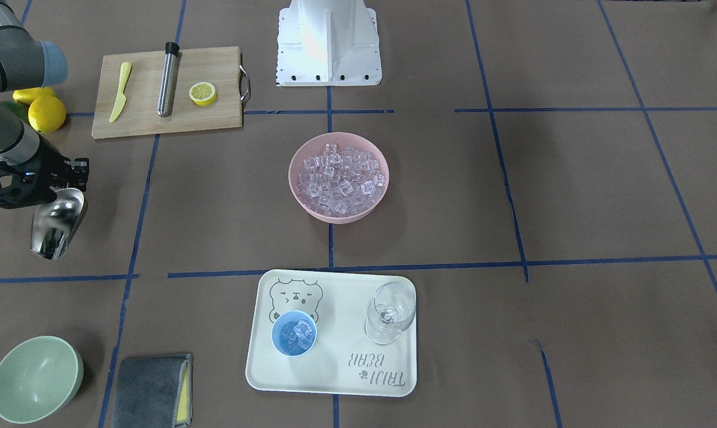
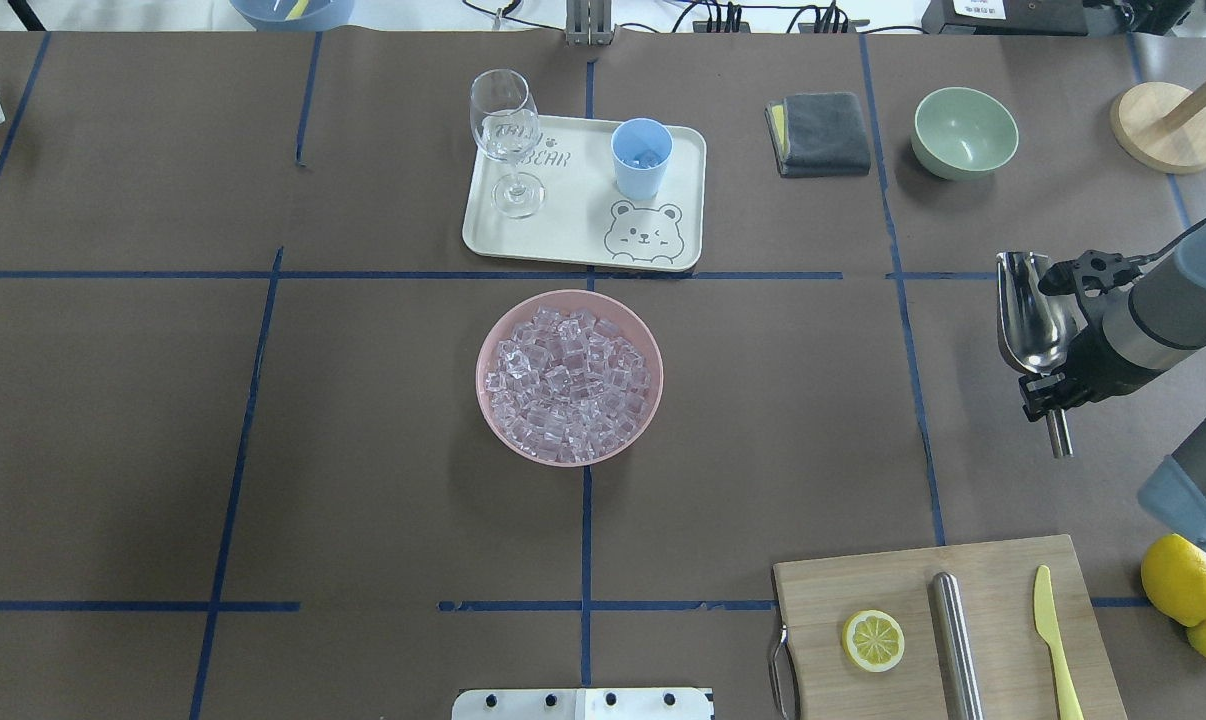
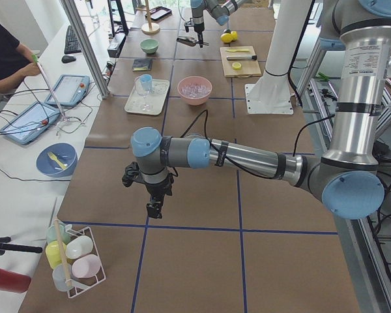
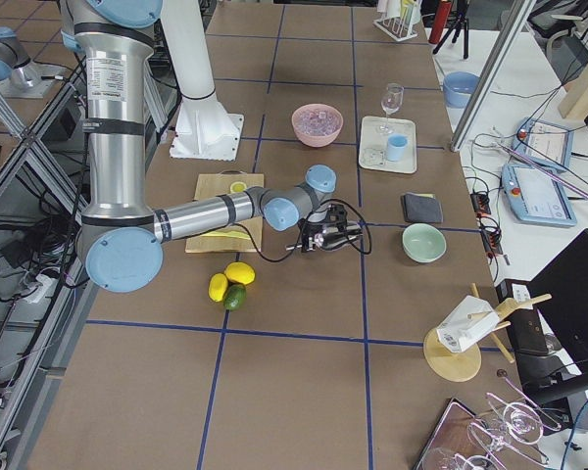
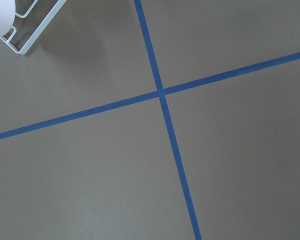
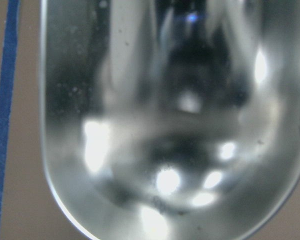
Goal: Put ice in cup with scoop
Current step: 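Carry the scoop back and lower it onto the table with the right gripper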
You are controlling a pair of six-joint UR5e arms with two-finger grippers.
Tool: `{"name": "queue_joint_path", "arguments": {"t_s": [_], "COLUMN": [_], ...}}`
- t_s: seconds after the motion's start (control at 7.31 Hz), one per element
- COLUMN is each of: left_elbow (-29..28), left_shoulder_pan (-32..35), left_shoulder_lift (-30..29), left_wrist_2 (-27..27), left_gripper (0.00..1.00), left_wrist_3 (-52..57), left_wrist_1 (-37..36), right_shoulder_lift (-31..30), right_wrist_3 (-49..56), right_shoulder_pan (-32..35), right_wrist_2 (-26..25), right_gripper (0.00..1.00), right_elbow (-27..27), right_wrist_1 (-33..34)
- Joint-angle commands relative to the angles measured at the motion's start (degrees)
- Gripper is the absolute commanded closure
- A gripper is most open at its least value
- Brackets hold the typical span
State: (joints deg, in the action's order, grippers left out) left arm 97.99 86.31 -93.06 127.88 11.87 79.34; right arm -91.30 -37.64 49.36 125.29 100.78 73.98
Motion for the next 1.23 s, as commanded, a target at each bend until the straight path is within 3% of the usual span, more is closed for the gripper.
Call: {"name": "queue_joint_path", "arguments": {"t_s": [0.0,0.14,0.55,0.82,0.96,1.1], "left_elbow": [0.1,0.1,0.1,0.1,0.1,0.1], "left_shoulder_pan": [0.0,0.0,0.0,0.0,-0.1,0.0], "left_shoulder_lift": [-0.1,-0.2,-0.4,-0.5,-0.6,-0.7], "left_wrist_2": [0.1,0.1,0.0,0.0,0.0,0.0], "left_gripper": [0.0,0.0,0.0,0.0,0.0,0.0], "left_wrist_3": [0.0,0.0,0.1,0.1,0.1,0.1], "left_wrist_1": [0.1,0.1,0.1,0.1,0.2,0.2], "right_shoulder_lift": [0.1,0.1,0.2,0.1,0.1,0.2], "right_wrist_3": [-0.2,-0.2,-0.2,-1.0,-5.5,-6.2], "right_shoulder_pan": [-0.8,-1.2,-1.5,-1.3,-1.3,-1.3], "right_wrist_2": [0.5,0.6,0.0,0.0,0.0,0.0], "right_gripper": [1.0,1.0,0.44,0.31,0.0,0.0], "right_elbow": [1.6,4.5,3.9,2.4,2.5,2.9], "right_wrist_1": [3.6,8.5,9.7,9.6,9.5,9.3]}}
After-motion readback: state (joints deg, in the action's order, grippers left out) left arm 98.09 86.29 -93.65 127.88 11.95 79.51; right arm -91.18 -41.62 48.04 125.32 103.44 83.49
